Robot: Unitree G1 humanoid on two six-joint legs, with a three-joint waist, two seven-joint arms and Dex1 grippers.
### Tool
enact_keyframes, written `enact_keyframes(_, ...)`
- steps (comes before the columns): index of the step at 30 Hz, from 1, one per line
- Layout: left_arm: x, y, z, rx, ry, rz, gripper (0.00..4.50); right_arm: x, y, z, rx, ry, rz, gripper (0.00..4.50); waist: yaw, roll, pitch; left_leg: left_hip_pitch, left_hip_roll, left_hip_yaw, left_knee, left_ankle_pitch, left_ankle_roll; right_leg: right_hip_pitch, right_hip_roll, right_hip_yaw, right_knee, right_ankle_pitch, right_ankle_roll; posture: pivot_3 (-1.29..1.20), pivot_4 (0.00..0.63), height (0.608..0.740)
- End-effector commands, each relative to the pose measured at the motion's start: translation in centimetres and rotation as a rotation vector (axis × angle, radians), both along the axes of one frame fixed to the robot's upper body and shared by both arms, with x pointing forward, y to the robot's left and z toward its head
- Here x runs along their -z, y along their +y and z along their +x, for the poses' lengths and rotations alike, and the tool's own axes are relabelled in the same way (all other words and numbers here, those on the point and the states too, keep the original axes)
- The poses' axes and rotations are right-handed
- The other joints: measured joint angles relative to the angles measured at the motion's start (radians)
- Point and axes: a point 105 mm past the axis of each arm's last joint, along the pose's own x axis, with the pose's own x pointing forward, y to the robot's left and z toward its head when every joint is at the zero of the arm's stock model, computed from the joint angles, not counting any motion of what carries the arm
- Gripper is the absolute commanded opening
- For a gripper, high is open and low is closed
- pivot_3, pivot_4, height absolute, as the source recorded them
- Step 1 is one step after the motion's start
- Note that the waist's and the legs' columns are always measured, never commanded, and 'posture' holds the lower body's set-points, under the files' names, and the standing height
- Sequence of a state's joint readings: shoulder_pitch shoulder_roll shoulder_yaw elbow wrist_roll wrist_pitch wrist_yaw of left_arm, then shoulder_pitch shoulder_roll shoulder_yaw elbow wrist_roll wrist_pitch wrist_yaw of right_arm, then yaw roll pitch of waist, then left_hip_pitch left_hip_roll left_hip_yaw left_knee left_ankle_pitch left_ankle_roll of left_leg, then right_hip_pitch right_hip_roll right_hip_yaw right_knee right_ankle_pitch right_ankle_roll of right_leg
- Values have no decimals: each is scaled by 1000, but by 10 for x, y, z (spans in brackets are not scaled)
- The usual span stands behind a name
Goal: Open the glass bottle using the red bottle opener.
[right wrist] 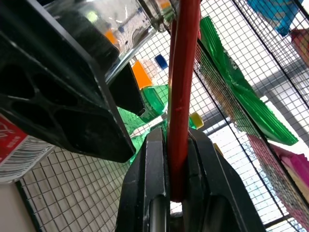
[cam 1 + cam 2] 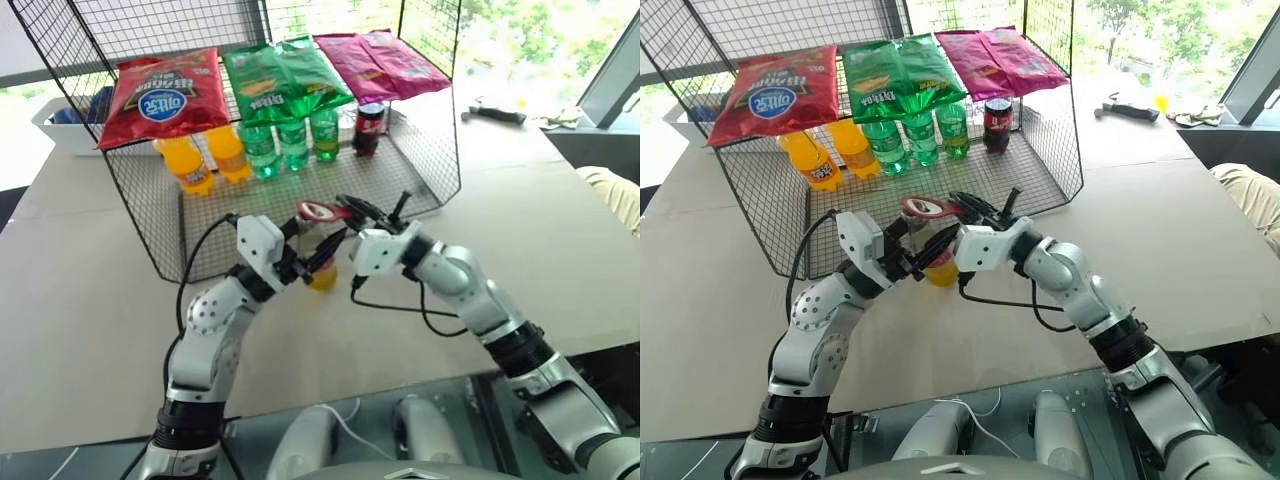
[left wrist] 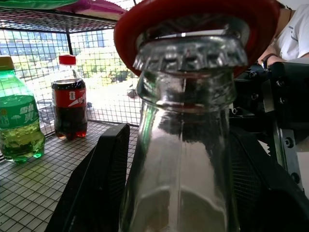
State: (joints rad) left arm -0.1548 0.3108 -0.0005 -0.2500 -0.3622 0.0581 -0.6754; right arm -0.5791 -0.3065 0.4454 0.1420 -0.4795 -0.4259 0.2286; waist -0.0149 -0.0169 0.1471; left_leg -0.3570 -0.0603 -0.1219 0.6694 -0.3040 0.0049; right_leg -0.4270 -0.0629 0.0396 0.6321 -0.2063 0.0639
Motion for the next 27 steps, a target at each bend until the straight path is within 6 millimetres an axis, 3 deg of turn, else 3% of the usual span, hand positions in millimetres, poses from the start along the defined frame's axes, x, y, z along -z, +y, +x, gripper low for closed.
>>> enact_keyframes(1,3,-4,2,19,17,9,2213,29,19,-11,-97,14,-98,0,-1,0,0,1,0,0,0,0,0,1,0,0,0,0,0,0,150,740)
enact_keyframes(5,3,-5,3,22,19,10,2213,37,28,-7,-128,69,-72,0,-3,1,0,13,1,1,-3,0,0,13,1,1,-2,0,0,0,150,740)
enact_keyframes(12,3,-5,4,17,18,6,2211,44,33,-7,-158,112,-13,0,-4,2,-1,15,2,1,-3,0,0,15,2,1,-3,0,0,0,150,740)
enact_keyframes(17,2,-5,6,13,17,3,2210,49,34,-11,-196,45,-88,0,-4,3,-2,15,2,1,-3,0,0,15,2,1,-3,0,0,0,150,740)
enact_keyframes(27,3,-7,9,14,20,-1,2210,7,9,15,-135,-219,-218,0,-2,4,-2,15,2,1,-3,0,0,15,3,1,-3,0,0,0,150,740)
